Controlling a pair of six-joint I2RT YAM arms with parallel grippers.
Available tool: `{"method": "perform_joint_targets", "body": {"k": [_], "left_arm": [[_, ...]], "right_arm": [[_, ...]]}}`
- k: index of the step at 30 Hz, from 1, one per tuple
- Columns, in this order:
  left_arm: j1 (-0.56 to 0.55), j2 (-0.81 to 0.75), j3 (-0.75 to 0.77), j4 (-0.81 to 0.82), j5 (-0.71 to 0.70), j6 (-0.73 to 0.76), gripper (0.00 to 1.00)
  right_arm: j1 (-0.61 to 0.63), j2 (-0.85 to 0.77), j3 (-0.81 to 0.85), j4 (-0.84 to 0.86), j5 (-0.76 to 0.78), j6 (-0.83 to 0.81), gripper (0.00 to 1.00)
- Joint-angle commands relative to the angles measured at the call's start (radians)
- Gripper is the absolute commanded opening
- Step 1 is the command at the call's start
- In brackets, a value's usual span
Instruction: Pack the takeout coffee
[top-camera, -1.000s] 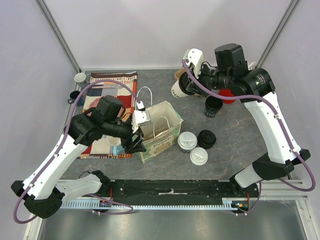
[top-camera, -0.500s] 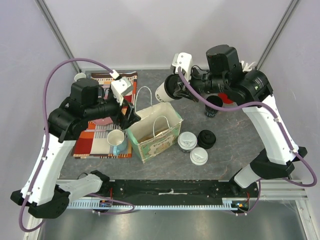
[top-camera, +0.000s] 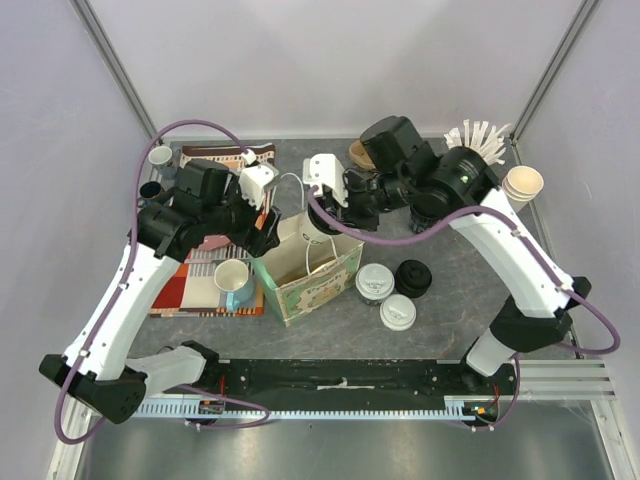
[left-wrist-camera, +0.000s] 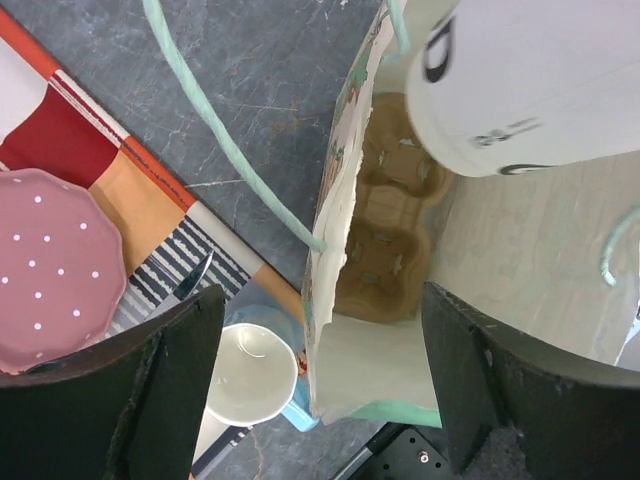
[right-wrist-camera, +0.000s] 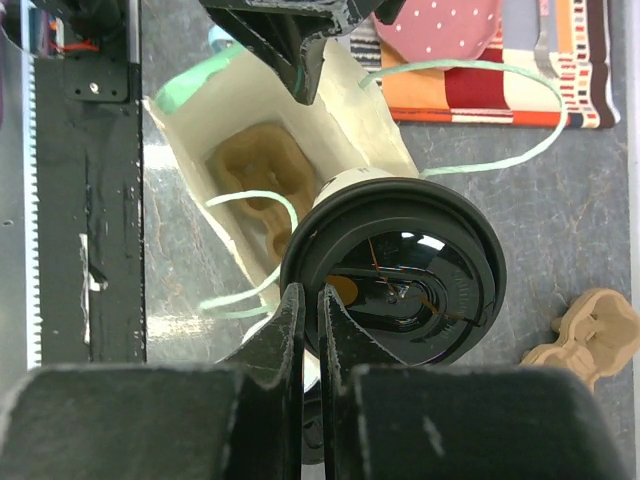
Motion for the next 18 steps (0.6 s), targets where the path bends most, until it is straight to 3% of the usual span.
{"method": "perform_joint_targets", "body": {"k": [1, 9, 15, 16, 18], "left_arm": [[0.001, 0.024, -0.008, 0.01, 0.044, 0.058, 0.82], [-0.003, 0.042, -0.078, 0.005, 0.122, 0.134, 0.7], [-0.007, 0.056, -0.086, 0.011, 0.136, 0.156, 0.45], [-0.007, 0.053, -0.087, 0.014, 0.138, 0.16, 0.35], [-0.007, 0.048, -0.09, 0.02, 0.145, 0.17, 0.25]], "right_arm": [[0.007, 0.069, 0.046, -0.02, 0.033, -0.099, 0.0], [0.013, 0.126, -0.016, -0.026, 0.071, -0.194, 0.0], [0.015, 0.117, -0.022, -0.025, 0.054, -0.195, 0.0], [0.013, 0.104, -0.031, -0.028, 0.045, -0.193, 0.0], [0.019, 0.089, -0.077, -0.029, 0.033, -0.191, 0.0]]}}
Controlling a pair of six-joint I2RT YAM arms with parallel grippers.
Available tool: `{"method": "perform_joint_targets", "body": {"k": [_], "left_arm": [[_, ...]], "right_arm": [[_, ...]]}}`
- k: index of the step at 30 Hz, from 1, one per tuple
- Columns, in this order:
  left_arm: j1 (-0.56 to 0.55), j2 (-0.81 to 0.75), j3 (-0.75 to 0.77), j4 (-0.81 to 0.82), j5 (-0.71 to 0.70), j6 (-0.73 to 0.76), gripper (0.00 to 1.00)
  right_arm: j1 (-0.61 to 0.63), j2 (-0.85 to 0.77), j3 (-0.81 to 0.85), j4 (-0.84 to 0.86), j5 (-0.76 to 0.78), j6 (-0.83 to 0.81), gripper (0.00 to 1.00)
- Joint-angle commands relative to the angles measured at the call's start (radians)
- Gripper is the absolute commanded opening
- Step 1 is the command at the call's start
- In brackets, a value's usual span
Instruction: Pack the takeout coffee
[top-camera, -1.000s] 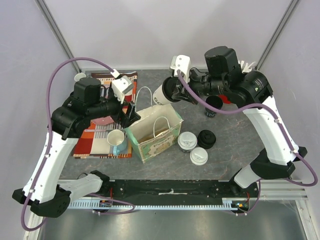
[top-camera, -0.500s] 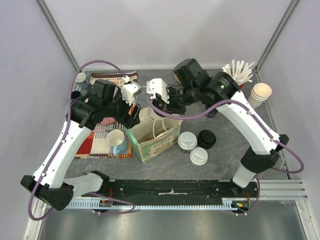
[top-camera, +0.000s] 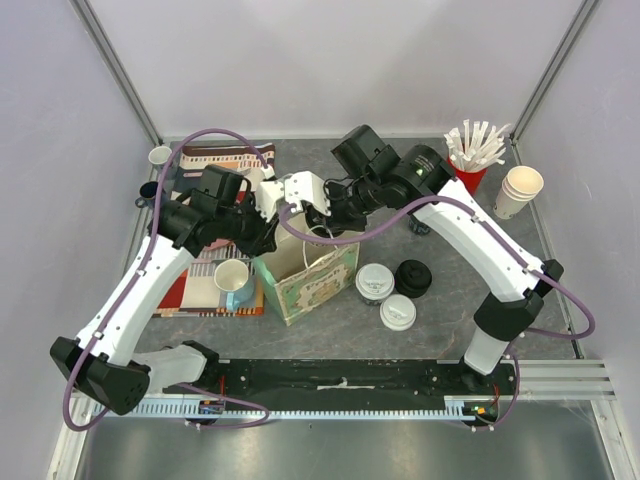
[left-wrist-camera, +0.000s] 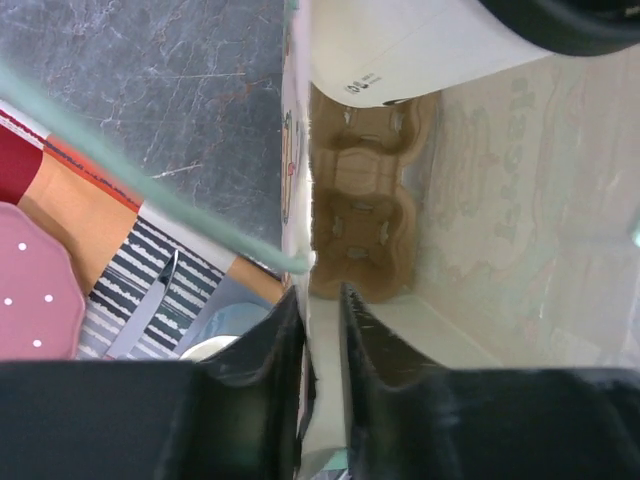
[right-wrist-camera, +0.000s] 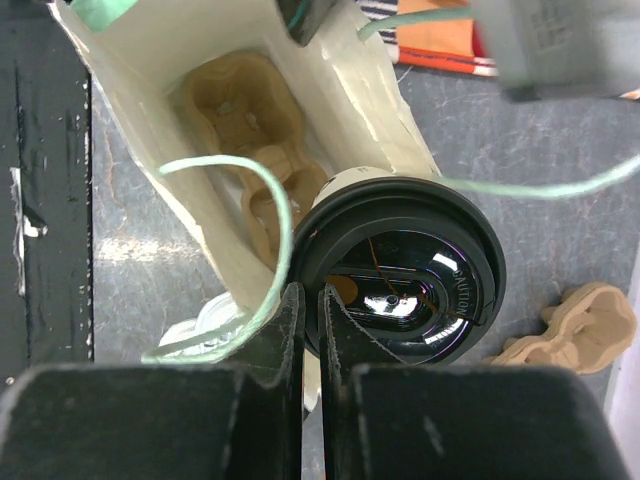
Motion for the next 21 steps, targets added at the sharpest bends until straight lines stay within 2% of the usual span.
{"method": "perform_joint_targets", "body": {"k": [1, 2, 3, 9, 16, 21], "left_arm": [[-0.005, -0.014, -0.001, 0.023, 0.051, 0.051, 0.12], [-0.005, -0.016, 0.004, 0.029, 0.059, 0.06, 0.05], [-0.005, -0.02, 0.007, 0.035, 0.068, 0.064, 0.02], [-0.014, -0.085, -0.002, 0.069, 0.126, 0.113, 0.02], [-0.019, -0.094, -0.022, 0.052, 0.143, 0.08, 0.02], [-0.019, -0.065, -0.015, 0.035, 0.197, 0.003, 0.02]], "right_arm": [[0.016, -0.054, -0.064, -0.005, -0.044, -0.019, 0.0], [0.027, -0.057, -0.093, -0.003, -0.044, -0.021, 0.0], [0.03, -0.059, -0.105, -0.003, -0.044, -0.021, 0.0], [0.047, -0.048, -0.179, 0.021, -0.023, -0.033, 0.0], [0.068, -0.06, -0.281, 0.059, 0.035, -0.044, 0.0], [0.105, -0.132, -0.423, 0.242, 0.144, -0.058, 0.0]]}}
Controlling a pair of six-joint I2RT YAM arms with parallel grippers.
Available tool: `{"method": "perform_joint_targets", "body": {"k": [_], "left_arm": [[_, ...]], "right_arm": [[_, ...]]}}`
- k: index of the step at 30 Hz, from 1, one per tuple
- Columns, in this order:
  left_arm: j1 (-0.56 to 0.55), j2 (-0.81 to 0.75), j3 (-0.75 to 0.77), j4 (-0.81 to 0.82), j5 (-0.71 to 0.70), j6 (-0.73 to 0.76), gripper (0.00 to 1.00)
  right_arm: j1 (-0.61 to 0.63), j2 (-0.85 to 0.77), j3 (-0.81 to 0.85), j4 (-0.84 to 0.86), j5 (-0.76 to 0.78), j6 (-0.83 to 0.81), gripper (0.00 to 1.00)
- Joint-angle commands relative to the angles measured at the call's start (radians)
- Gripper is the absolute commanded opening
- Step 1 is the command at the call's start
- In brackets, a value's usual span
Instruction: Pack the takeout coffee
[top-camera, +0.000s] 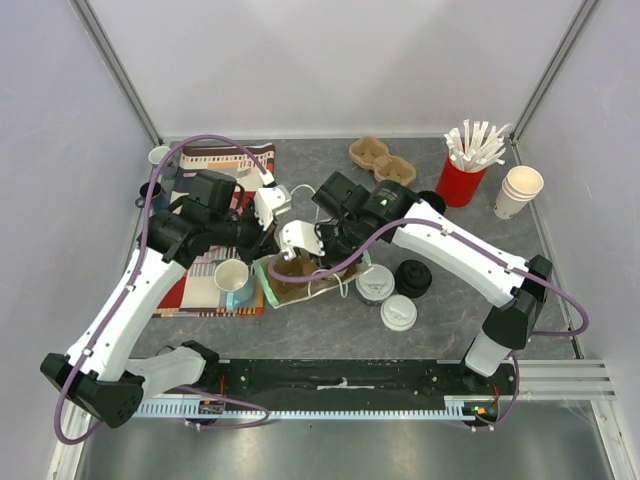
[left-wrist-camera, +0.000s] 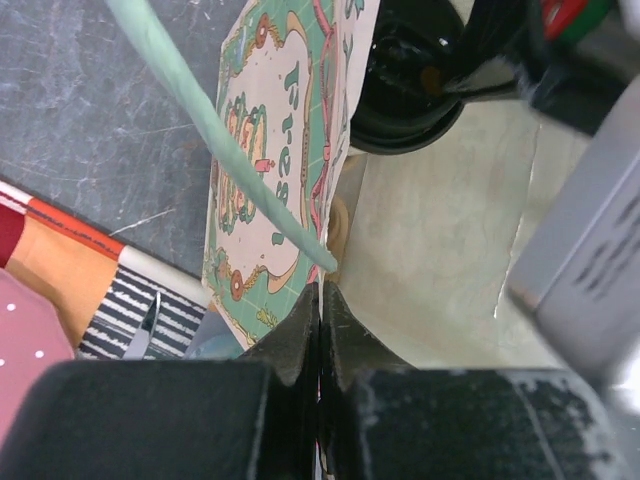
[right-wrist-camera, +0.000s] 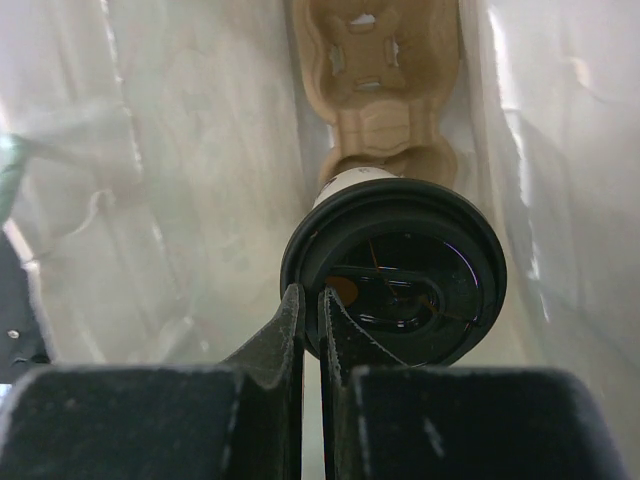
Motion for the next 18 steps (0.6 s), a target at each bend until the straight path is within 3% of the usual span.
{"method": "perform_joint_targets", "body": {"k": [1, 10, 18], "left_arm": [[-0.004, 0.018, 0.006, 0.011, 0.094, -0.075, 0.02], [-0.002, 0.042, -0.006, 0.011, 0.055, -0.138, 0.02], [0.027, 0.085, 0.003, 0.016, 0.076, -0.191, 0.02]], "right_arm": [[0.03, -0.092, -0.12, 0.238, 0.107, -0.019, 0.0], [0.032, -0.165, -0.3, 0.414, 0.137, -0.025, 0.0], [0.03, -0.135, -0.342, 0.469, 0.141, -0.051, 0.0]]}}
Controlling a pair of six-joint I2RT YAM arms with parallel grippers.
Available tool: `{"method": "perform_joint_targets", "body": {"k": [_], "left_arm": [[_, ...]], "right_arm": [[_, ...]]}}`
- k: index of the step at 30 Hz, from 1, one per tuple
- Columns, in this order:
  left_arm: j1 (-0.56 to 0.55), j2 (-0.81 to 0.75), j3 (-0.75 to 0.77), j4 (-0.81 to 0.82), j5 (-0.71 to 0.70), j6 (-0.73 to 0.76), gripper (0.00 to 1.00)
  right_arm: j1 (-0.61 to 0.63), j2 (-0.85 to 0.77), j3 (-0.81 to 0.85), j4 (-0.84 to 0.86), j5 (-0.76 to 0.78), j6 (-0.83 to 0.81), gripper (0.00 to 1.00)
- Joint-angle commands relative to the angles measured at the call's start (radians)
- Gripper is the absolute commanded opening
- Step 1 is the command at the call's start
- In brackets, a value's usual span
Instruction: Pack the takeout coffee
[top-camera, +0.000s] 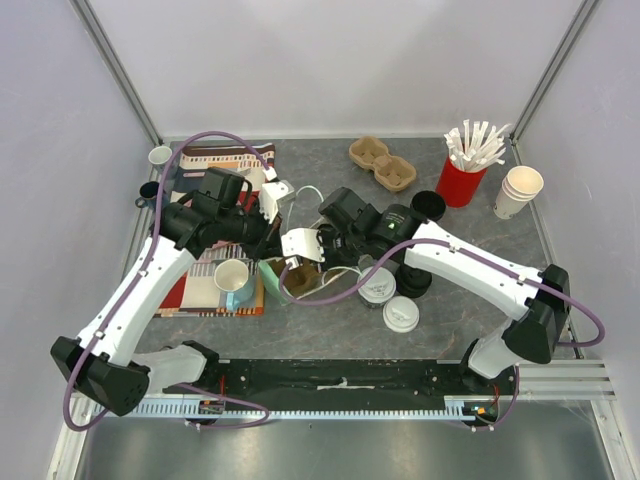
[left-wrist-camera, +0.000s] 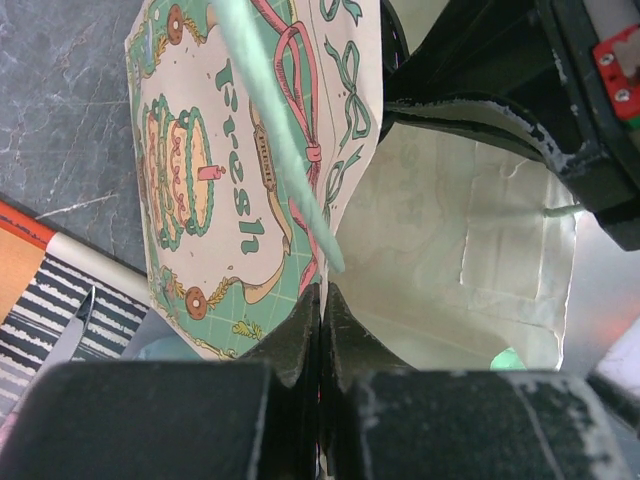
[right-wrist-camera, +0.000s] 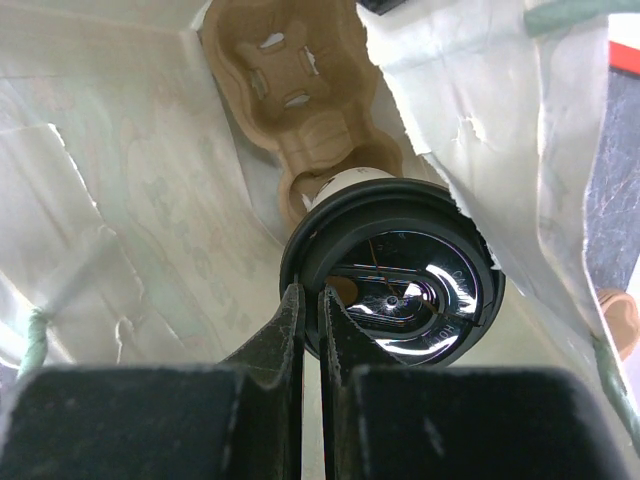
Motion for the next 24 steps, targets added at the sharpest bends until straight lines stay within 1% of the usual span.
{"method": "perform_joint_targets", "body": {"k": [1, 10, 18, 21, 22, 24], "left_arm": [[0.023, 0.02, 0.015, 0.012, 0.023, -0.069, 0.02], [0.046, 0.049, 0.039, 0.015, 0.009, -0.081, 0.02], [0.06, 0.057, 0.052, 0.014, 0.006, -0.063, 0.02], [0.06, 0.063, 0.06, 0.011, 0.006, -0.059, 0.02], [0.06, 0.066, 0.063, 0.009, 0.006, -0.058, 0.02], [0.06, 0.069, 0.066, 0.006, 0.009, -0.056, 0.02]], "right_arm": [[-0.001, 0.004, -0.032, 0.112, 0.01, -0.033, 0.0], [-0.022, 0.036, -0.06, 0.136, -0.031, -0.047, 0.0], [-0.062, 0.059, -0.088, 0.135, -0.026, -0.064, 0.02], [-0.064, 0.078, -0.082, 0.135, -0.036, -0.067, 0.09], [-0.062, 0.081, -0.08, 0.135, -0.037, -0.067, 0.13], [-0.064, 0.093, -0.085, 0.136, -0.043, -0.068, 0.15]]}}
